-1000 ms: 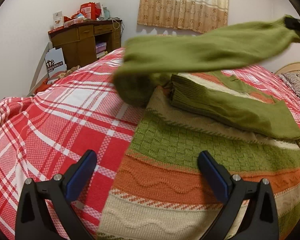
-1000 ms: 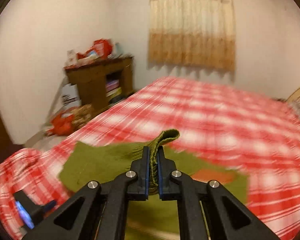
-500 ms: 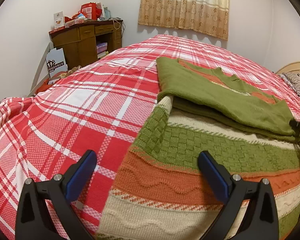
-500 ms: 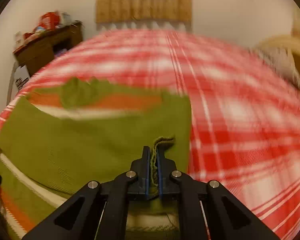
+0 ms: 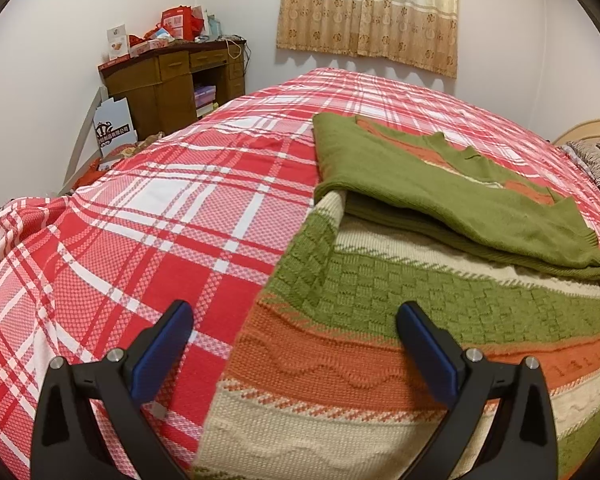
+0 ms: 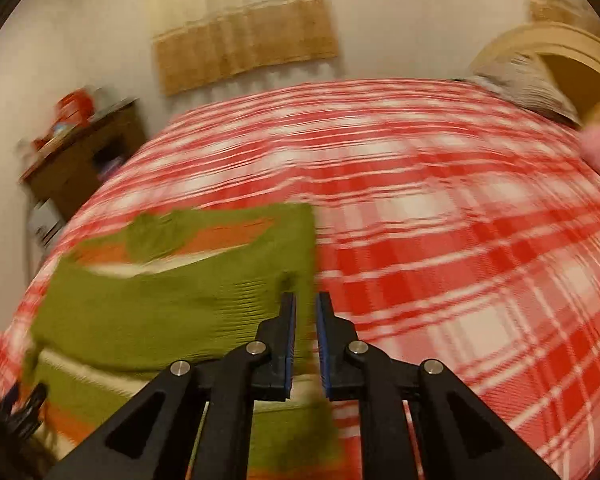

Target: Fold small clothes

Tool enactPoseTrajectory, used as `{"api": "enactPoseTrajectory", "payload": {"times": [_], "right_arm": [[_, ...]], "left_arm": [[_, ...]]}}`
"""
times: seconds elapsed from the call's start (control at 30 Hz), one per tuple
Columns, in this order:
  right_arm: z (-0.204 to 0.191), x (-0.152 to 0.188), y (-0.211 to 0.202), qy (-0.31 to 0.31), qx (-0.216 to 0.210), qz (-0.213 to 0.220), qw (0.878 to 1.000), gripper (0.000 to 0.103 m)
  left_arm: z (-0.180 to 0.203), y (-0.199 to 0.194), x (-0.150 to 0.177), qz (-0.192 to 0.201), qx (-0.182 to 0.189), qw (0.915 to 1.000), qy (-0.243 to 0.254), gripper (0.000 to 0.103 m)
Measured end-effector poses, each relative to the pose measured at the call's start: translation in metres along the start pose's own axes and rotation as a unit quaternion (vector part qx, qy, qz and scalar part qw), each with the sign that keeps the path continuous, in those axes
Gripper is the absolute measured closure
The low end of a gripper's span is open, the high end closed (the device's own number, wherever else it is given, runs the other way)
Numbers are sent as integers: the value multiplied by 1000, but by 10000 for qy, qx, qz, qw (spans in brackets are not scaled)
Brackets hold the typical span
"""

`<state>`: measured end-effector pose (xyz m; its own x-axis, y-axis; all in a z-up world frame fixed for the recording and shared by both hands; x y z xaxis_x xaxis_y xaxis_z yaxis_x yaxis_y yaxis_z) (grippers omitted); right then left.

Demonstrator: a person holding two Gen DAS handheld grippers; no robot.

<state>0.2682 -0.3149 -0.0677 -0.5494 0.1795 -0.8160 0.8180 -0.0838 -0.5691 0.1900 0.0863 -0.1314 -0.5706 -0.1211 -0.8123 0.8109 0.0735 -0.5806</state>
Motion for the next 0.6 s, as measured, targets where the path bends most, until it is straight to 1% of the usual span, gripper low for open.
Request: {"api": "enactPoseTrajectory", "payload": {"times": [0.03, 0.1, 0.13, 0.2, 0.27, 0.3, 0.33, 0.37, 0.43, 0.47, 0.5, 0.53, 0.6], "right_arm": [[-15, 2, 6, -234, -204, -101, 9995, 93], [-36, 7, 22, -536, -353, -313, 9975, 93], [-40, 12, 31, -614, -321, -423, 9967, 93], [-41, 26, 60, -600, -53, -874, 9944, 93], [-40, 28, 58, -498, -85, -679, 9964, 93], [-40, 27, 56, -455, -73, -791, 9958, 93], [-38, 24, 45, -314, -77, -799, 9963, 93], [-35, 21, 32, -221, -107, -676, 9974, 93], [-30, 15, -9, -202, -277, -212, 9992, 93], [-27, 12, -39, -301, -320, 83, 9990, 92], [-25, 11, -60, -358, -313, 262, 9985, 92], [-19, 11, -93, -415, -308, 515, 9973, 89], [-11, 11, -140, -425, -352, 800, 9953, 66]], "left_arm": [[0, 0, 0, 1, 4, 10000, -3, 0], [0, 0, 0, -3, 12, 10000, -8, 0], [0, 0, 0, -1, 15, 10000, -10, 0], [0, 0, 0, -3, 11, 10000, -7, 0], [0, 0, 0, -7, 17, 10000, -11, 0], [1, 0, 0, -11, 28, 10000, -16, 0], [0, -1, 0, -11, 43, 10000, -24, 0], [0, -1, 0, -11, 57, 10000, -35, 0], [0, -1, -1, -23, 89, 10000, -36, 0], [-1, -1, -1, -32, 101, 9999, -30, 0], [-1, -2, -1, -56, 135, 9999, -24, 0], [-2, -3, -1, -85, 170, 9998, -3, 0], [-1, -5, 0, -168, 239, 9994, 183, 0]]}}
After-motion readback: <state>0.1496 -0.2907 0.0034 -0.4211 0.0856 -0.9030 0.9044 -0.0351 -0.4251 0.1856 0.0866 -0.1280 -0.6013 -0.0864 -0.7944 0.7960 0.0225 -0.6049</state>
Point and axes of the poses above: each gripper's, at about its wrist camera, not at the fingertips, and y roughly the way its jaws point, z to its right, x to its underside, the point moved 1 cm from there along y, roughly the way its jaws point, and after that the axes turned 7 degrees about z, right-handed, at the moved point
